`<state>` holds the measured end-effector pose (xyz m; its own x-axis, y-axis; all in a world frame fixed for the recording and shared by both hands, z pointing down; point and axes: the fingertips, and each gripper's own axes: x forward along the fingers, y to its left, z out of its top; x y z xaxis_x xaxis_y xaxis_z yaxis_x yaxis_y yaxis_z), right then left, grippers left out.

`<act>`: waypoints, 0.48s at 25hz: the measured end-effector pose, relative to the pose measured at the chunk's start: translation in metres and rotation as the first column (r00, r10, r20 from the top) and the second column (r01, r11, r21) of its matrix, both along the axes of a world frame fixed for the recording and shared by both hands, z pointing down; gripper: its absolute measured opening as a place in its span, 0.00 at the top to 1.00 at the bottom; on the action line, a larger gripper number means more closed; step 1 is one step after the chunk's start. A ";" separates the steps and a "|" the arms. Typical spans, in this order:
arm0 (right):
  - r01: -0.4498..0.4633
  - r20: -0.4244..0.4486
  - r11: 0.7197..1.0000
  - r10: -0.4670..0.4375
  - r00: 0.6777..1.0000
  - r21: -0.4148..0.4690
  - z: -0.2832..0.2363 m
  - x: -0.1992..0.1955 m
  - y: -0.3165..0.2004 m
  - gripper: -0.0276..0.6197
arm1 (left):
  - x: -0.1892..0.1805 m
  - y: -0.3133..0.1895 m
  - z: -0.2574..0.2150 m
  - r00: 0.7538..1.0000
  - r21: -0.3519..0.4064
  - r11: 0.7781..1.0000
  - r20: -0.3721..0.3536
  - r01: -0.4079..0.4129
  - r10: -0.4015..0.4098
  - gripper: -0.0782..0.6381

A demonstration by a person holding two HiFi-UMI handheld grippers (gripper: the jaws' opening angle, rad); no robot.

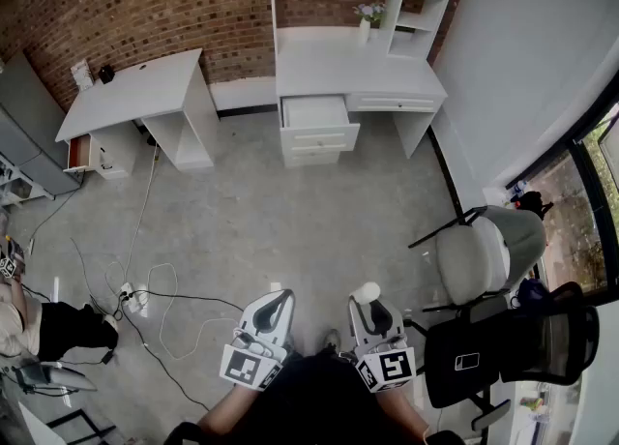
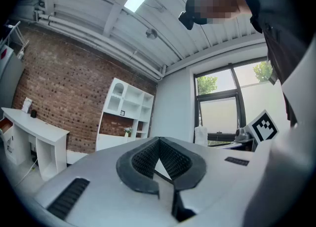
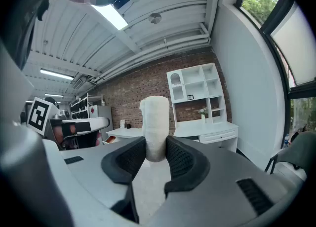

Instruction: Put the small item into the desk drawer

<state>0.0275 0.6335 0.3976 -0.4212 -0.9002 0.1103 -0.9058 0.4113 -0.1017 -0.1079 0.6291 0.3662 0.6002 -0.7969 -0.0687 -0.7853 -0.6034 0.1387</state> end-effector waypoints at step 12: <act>0.007 0.006 1.000 -0.007 1.000 0.007 0.000 0.014 0.000 0.74 | 0.019 0.000 0.002 1.000 -0.002 1.000 0.006 -0.003 0.003 0.86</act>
